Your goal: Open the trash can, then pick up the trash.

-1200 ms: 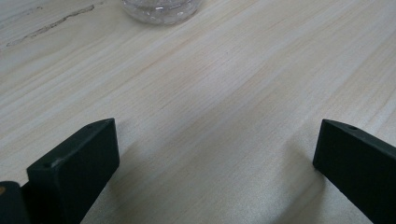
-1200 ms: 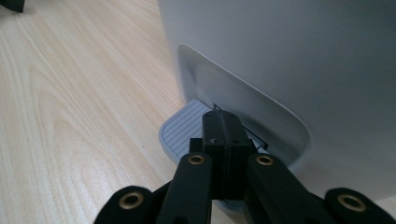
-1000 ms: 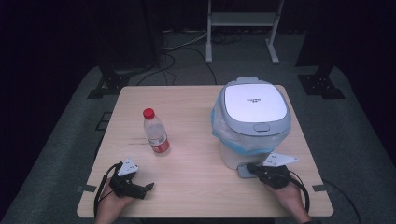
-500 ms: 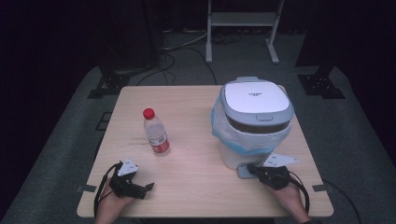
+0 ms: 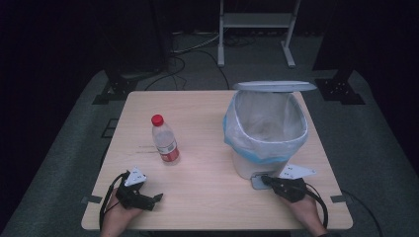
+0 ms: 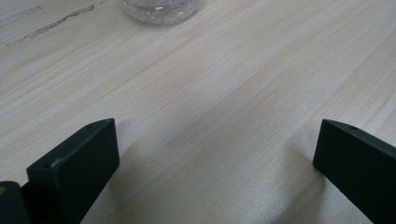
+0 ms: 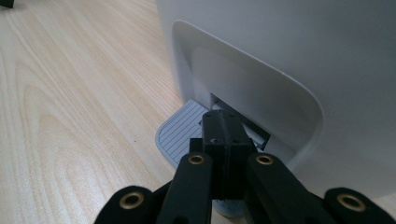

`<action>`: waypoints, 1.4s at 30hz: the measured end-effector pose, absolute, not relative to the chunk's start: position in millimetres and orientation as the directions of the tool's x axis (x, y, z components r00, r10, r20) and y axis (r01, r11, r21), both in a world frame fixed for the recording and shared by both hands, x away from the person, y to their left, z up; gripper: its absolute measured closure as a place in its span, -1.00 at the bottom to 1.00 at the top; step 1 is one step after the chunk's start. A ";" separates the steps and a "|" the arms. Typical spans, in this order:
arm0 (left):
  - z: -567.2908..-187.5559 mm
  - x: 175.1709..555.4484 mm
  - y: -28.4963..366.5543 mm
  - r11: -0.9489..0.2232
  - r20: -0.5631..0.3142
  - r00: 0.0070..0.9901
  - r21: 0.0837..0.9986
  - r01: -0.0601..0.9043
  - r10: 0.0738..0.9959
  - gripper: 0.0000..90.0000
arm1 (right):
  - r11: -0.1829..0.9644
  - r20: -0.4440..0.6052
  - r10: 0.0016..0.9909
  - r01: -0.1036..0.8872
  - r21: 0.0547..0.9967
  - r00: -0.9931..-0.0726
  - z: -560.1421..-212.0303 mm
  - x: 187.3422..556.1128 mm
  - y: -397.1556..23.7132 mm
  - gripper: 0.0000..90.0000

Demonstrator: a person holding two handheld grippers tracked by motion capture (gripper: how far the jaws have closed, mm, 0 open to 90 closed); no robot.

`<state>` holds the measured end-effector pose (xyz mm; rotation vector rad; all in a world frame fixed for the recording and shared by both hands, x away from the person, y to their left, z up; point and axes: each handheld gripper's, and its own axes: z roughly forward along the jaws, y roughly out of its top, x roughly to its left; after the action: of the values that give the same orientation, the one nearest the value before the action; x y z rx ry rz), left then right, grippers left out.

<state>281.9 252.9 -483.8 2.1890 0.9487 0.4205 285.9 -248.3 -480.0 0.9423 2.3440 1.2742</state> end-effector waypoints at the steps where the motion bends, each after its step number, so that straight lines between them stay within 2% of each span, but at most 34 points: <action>1: -483.8 281.9 252.9 -0.484 0.017 0.678 0.714 0.506 0.734 -1.00 | 0.388 0.038 0.677 0.400 0.830 -0.735 -480.0 285.9 -248.3 1.00; 23: -483.9 283.2 252.4 -0.476 0.013 0.674 0.718 0.508 0.738 -1.00 | 0.412 0.012 0.681 0.396 0.821 -0.733 -483.3 286.8 -245.7 1.00; 42: -471.1 290.9 252.8 -0.446 0.026 0.680 0.772 0.452 0.733 -1.00 | 0.412 0.011 0.682 0.396 0.821 -0.731 -483.3 286.4 -245.4 1.00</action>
<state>290.9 252.8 -471.1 2.1147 0.9076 0.4622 286.4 -245.4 -483.3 0.9321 2.3462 1.2320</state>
